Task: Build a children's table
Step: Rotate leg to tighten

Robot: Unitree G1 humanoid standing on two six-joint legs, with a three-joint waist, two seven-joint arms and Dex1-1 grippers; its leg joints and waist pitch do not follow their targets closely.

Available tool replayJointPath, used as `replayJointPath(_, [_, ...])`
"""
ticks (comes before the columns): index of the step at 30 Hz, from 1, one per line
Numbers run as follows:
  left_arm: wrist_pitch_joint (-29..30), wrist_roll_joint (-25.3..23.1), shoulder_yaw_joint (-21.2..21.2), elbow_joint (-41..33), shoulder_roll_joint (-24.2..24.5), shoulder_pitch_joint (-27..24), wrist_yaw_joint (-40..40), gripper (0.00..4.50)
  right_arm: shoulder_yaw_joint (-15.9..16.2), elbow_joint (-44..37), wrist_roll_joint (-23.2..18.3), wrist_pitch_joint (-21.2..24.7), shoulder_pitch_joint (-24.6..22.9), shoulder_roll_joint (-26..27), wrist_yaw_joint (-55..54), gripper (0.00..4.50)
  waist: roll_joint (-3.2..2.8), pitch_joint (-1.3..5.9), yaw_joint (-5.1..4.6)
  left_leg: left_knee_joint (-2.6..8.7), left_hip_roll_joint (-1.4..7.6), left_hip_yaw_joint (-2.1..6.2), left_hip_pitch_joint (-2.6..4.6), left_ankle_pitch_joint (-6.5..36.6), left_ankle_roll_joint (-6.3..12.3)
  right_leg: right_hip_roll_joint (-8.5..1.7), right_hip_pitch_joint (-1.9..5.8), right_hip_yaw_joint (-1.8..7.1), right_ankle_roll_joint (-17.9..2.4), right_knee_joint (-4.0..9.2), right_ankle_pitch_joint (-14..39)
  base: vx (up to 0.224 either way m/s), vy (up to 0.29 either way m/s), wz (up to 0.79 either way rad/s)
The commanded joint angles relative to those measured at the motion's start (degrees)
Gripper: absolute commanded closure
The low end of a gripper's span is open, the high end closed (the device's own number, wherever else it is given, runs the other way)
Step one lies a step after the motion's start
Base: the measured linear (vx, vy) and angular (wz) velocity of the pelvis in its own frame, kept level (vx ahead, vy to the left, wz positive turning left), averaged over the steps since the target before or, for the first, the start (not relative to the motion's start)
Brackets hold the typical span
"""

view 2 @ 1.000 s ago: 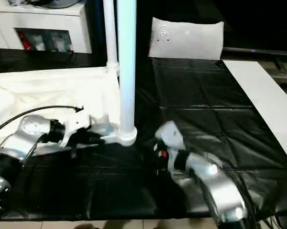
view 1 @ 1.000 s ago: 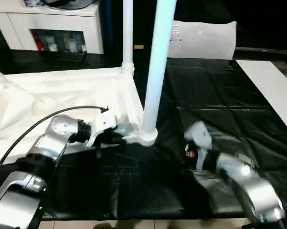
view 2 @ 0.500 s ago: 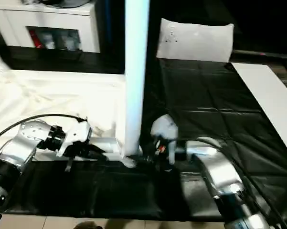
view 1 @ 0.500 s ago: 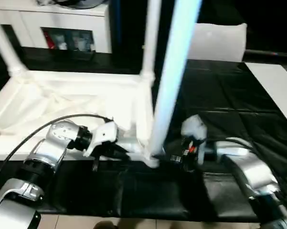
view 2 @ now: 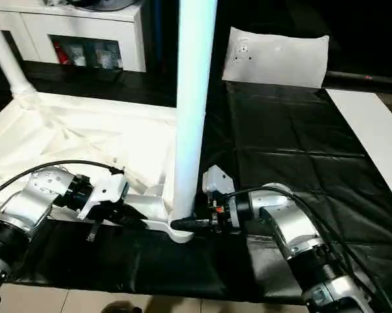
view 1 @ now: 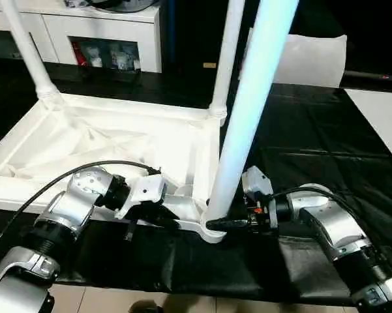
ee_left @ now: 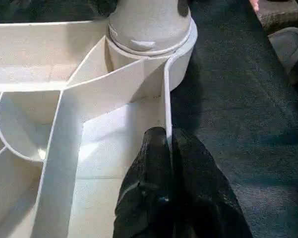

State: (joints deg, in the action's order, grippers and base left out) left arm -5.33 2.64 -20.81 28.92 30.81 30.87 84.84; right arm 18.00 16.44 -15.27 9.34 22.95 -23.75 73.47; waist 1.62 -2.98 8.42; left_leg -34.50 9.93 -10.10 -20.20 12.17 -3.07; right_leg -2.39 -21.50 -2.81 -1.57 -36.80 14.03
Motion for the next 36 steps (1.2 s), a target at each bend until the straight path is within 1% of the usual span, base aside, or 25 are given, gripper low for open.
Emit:
replayJointPath(1, [-0.4,0.1,-0.5,-2.4,0.3,0.4,1.3,4.50,0.2,0.8,0.2,-0.4,0.6,-0.6,1.7,2.46,-0.40,3.34,-0.16,4.05,4.17,1.32,0.51,5.1,1.76,-6.71,2.47,3.31,-13.7,3.83,-1.8,0.000,0.000,0.00])
replayJointPath(4, [-0.3,0.1,-0.4,-2.5,0.4,0.3,1.3,4.50,0.1,1.4,0.2,-0.6,0.8,-0.5,2.1,2.52,-0.52,3.44,-0.13,4.00,4.17,1.36,0.47,4.5,1.76,-6.73,2.46,3.29,-13.6,3.70,-2.5,0.000,0.000,0.00])
replayJointPath(6, [-0.2,0.0,-0.4,-2.5,0.5,0.2,1.3,4.50,0.2,1.7,0.2,-0.4,0.9,-0.4,2.4,2.53,-0.46,3.54,-0.09,3.88,4.09,1.34,0.38,3.7,2.10,-6.65,2.52,3.27,-13.8,3.52,-4.4,0.000,0.000,0.00])
replayJointPath(9, [-0.2,0.0,-0.4,-2.3,0.5,0.2,1.3,4.50,0.5,1.9,0.4,-0.4,0.8,-0.5,2.6,2.54,-0.43,3.60,-0.07,3.80,4.06,1.32,0.30,3.2,2.44,-6.58,2.49,3.22,-13.9,3.43,-5.3,0.000,0.000,0.00])
replayJointPath(10, [-0.2,-0.1,-0.4,-2.3,0.6,0.1,1.1,4.50,0.6,1.9,0.4,-0.4,0.7,-0.4,2.6,2.54,-0.53,3.64,-0.04,3.74,4.04,1.34,0.25,3.0,2.51,-6.59,2.50,3.22,-13.9,3.35,-5.7,0.000,0.000,0.00])
replayJointPath(12, [0.2,0.0,0.0,-2.2,0.5,0.0,0.4,4.50,0.5,1.7,0.2,0.0,0.5,-0.2,2.5,2.54,-0.44,3.62,-0.06,3.71,4.06,1.32,0.21,3.2,2.52,-6.59,2.46,3.22,-13.9,3.38,-5.7,0.000,0.000,0.00])
replayJointPath(15, [2.3,0.1,1.0,-2.2,-0.3,-0.2,-2.6,4.50,0.2,0.4,-0.8,1.8,-0.2,0.5,1.8,2.54,-0.51,3.56,-0.08,3.78,4.11,1.33,0.26,3.7,2.34,-6.54,2.41,3.20,-13.9,3.44,-4.4,0.000,0.000,0.00])
replayJointPath(17, [4.3,-0.3,1.9,-2.4,-1.4,-0.2,-6.1,4.50,-0.5,-0.2,-0.8,2.9,-0.9,1.8,-1.3,2.54,-0.66,3.50,-0.11,3.83,4.19,1.33,0.38,4.2,2.19,-6.59,2.24,3.21,-14.0,3.55,-3.8,0.000,0.000,0.00])
replayJointPath(19, [6.3,-0.8,3.0,-2.2,-3.0,0.0,-10.6,4.50,-1.3,0.1,0.3,3.2,-1.5,3.8,-6.5,2.54,-0.57,3.32,-0.22,3.98,4.19,1.32,0.52,5.5,1.56,-6.65,2.11,3.29,-14.0,3.88,-1.7,0.000,0.000,0.00])
replayJointPath(20, [9.1,-1.3,4.0,-2.1,-4.8,0.2,-15.2,4.50,-1.9,1.5,2.6,3.4,-1.5,6.2,-13.3,2.54,-0.45,3.24,-0.31,4.07,4.03,1.40,0.41,6.1,0.99,-6.85,2.24,3.32,-13.8,4.12,0.3,0.000,0.000,0.00])
replayJointPath(21, [10.5,-1.1,4.6,-2.1,-6.0,0.3,-17.5,4.50,-2.3,2.6,3.6,4.1,-1.2,7.7,-17.2,2.54,-0.80,3.13,-0.60,4.29,3.98,1.49,0.48,7.0,-0.10,-6.83,2.10,3.33,-13.2,4.36,3.2,0.000,0.000,0.00])
replayJointPath(22, [11.3,-1.0,5.0,-2.2,-6.7,0.3,-18.8,4.50,-2.6,3.2,4.3,4.6,-1.0,8.6,-19.5,2.54,-0.71,3.06,-0.77,4.40,3.98,1.52,0.63,7.6,-0.66,-6.81,2.03,3.36,-12.8,4.61,4.9,0.000,0.000,0.00])
replayJointPath(23, [13.0,-0.6,5.6,-2.5,-7.7,0.3,-20.5,4.50,-3.1,4.0,4.6,6.0,-0.8,10.1,-22.4,2.54,-0.59,2.90,-1.24,4.71,3.85,1.70,0.37,8.6,-1.54,-6.94,2.32,3.36,-12.1,4.85,8.1,0.000,0.000,0.00])
replayJointPath(24, [13.1,-0.6,5.6,-2.5,-7.8,0.3,-20.6,4.50,-3.1,4.0,4.7,6.1,-0.8,10.1,-22.5,2.54,-0.47,2.88,-1.70,4.89,3.80,1.89,0.20,9.4,-2.07,-6.92,2.53,3.33,-11.1,5.05,10.4,0.000,0.000,0.00])
replayJointPath(25, [13.9,-1.7,5.7,-2.4,-8.9,0.5,-23.6,4.50,-4.1,5.0,4.5,6.8,-0.3,12.4,-26.0,2.55,-0.25,2.83,-1.95,4.86,3.73,1.85,0.25,9.9,-1.99,-6.85,2.43,3.38,-10.7,5.22,11.4,0.000,0.000,0.00])
replayJointPath(26, [14.0,-2.0,5.7,-2.4,-9.2,0.6,-24.4,4.50,-4.4,5.2,4.5,7.0,-0.2,13.0,-26.9,2.55,-0.56,2.62,-2.33,4.93,3.81,1.78,0.58,11.1,-1.95,-6.91,1.96,3.56,-10.4,5.55,13.2,0.000,0.000,0.00])
replayJointPath(27, [16.9,-3.0,6.7,-2.1,-11.9,1.3,-30.4,4.50,-5.7,6.9,4.8,8.5,1.2,17.1,-33.3,2.55,-0.60,2.67,-2.64,4.80,3.74,1.73,0.71,11.5,-1.83,-6.91,1.91,3.70,-10.4,5.67,14.2,0.000,0.000,0.00])
replayJointPath(28, [16.9,-3.0,6.7,-2.1,-11.9,1.3,-30.4,4.50,-5.7,6.9,4.8,8.5,1.2,17.1,-33.3,2.55,-0.57,2.54,-2.83,4.89,3.69,1.72,0.66,11.6,-1.83,-6.88,1.74,3.71,-10.4,5.82,15.2,0.000,0.000,0.00])
replayJointPath(29, [18.0,-3.2,7.1,-2.1,-12.7,1.5,-32.3,4.50,-6.1,7.2,5.1,9.1,1.5,18.2,-35.2,2.55,-0.51,2.77,-2.84,4.78,3.63,1.81,0.62,10.8,-1.76,-7.05,2.02,3.68,-9.9,5.92,16.1,0.000,0.000,0.00])
replayJointPath(31, [21.3,-4.2,8.5,-2.4,-15.2,2.3,-38.1,4.50,-8.1,9.6,5.4,10.7,3.3,22.0,-42.0,2.55,-0.69,2.80,-3.02,4.82,3.72,1.74,0.44,9.3,-1.56,-6.77,1.90,3.78,-9.8,5.66,13.6,0.000,0.000,0.00])
replayJointPath(32, [22.5,-4.8,9.1,-2.5,-16.5,2.8,-40.9,4.50,-8.9,10.8,5.7,12.0,4.3,23.6,-44.9,2.55,-0.66,2.88,-3.24,4.92,3.63,1.87,0.36,8.8,-1.68,-6.67,2.02,3.57,-10.2,5.50,12.3,0.000,0.000,0.00])
replayJointPath(33, [23.5,-5.1,9.5,-2.8,-17.4,3.2,-42.7,4.50,-9.5,11.6,5.9,13.0,5.0,24.8,-46.9,2.55,-0.73,3.08,-3.33,4.68,3.65,1.71,0.43,7.5,-1.50,-6.73,2.06,3.74,-10.7,5.25,9.5,0.000,0.000,0.00])
replayJointPath(34, [24.4,-5.6,9.6,-3.5,-18.3,3.4,-44.3,4.50,-9.6,12.2,6.3,12.9,5.4,25.9,-48.1,2.55,-0.82,3.15,-3.29,4.62,3.63,1.74,0.40,6.7,-1.46,-6.67,2.07,3.68,-10.9,5.12,8.0,0.000,0.000,0.00])
replayJointPath(35, [24.8,-5.8,9.5,-4.0,-18.6,3.4,-44.9,4.50,-9.5,12.3,6.5,12.1,5.5,26.3,-48.3,2.20,-0.73,3.18,-3.32,4.59,3.52,1.71,0.14,5.6,-1.11,-6.59,2.29,3.60,-11.2,4.92,5.3,0.000,0.000,0.00])
replayJointPath(36, [24.9,-5.9,9.1,-4.5,-18.8,3.2,-44.7,4.50,-9.3,12.3,6.9,11.1,5.4,26.5,-48.5,1.99,-0.76,3.32,-3.16,4.42,3.53,1.62,0.14,4.9,-0.57,-6.70,2.38,3.69,-11.4,4.78,3.0,0.000,0.000,0.00])
